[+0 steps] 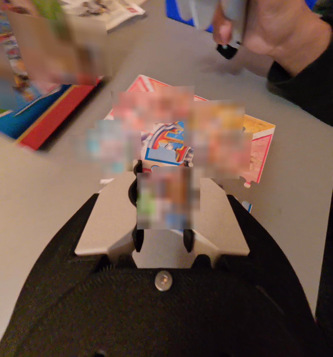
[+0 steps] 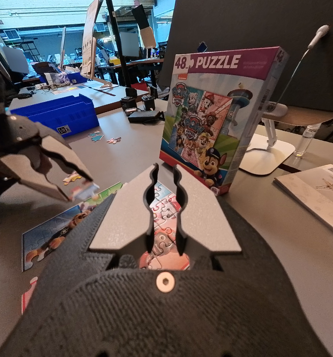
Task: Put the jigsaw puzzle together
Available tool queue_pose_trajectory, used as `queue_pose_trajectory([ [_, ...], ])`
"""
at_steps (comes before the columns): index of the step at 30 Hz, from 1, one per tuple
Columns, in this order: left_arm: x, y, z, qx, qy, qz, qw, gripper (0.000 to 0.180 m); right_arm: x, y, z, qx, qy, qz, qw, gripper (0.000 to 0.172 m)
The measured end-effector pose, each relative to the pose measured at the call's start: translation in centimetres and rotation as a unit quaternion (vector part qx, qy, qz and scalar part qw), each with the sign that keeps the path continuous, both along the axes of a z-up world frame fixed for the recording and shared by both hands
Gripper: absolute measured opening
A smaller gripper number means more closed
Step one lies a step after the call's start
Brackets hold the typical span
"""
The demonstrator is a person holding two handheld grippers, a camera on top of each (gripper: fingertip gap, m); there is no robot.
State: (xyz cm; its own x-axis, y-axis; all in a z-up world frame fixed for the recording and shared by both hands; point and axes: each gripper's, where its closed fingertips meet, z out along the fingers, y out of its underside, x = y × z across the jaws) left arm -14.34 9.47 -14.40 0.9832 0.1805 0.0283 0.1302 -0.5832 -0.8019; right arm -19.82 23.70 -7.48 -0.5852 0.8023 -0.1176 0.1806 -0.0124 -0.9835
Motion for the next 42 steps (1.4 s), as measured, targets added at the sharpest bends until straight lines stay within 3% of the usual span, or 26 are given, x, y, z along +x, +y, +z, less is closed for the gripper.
queue_pose_trajectory([
  [1, -0.6, -1.8, 0.4, 0.004, 0.003, 0.025, 1.000, 0.043, 0.0, 0.0, 0.0, -0.001, 0.000, 0.000, 1.000, 0.014],
  [6, 0.9, -10.2, 0.2, 0.009, -0.019, 0.081, 0.997, 0.043, 0.0, -0.4, -0.2, 0.001, 0.000, 0.003, 1.000, 0.014],
  [9, 3.1, -12.9, -0.9, 0.022, -0.060, 0.085, 0.994, 0.043, -0.1, -0.8, -0.6, 0.008, -0.003, 0.006, 1.000, 0.014],
  [11, 5.0, -13.6, -2.0, 0.021, -0.092, 0.062, 0.994, 0.043, -0.1, -0.9, -0.9, 0.016, -0.005, 0.005, 1.000, 0.014],
  [16, 7.3, -14.7, -6.1, -0.069, -0.112, 0.026, 0.991, 0.043, -0.3, -0.2, -0.8, 0.013, -0.002, -0.007, 1.000, 0.013],
  [24, 6.1, -16.0, -6.4, -0.080, -0.083, 0.058, 0.992, 0.044, -0.5, 0.3, -0.9, -0.024, -0.011, -0.004, 1.000, 0.012],
  [27, 4.2, -16.0, -4.7, -0.028, -0.075, 0.099, 0.992, 0.054, -0.4, 0.3, -0.6, -0.031, -0.008, -0.003, 0.999, 0.012],
  [31, -0.7, -17.4, -3.1, 0.029, -0.035, 0.225, 0.973, 0.056, -0.2, 0.1, -0.1, -0.039, -0.004, 0.003, 0.999, 0.012],
  [37, -3.0, -17.3, -5.2, -0.001, -0.034, 0.304, 0.952, 0.077, -0.3, -0.2, -0.6, -0.029, -0.009, 0.004, 1.000, 0.012],
  [42, -2.8, -16.2, -6.5, -0.047, -0.039, 0.309, 0.949, 0.081, -0.2, -0.6, -0.7, -0.034, -0.013, 0.012, 0.999, 0.013],
])
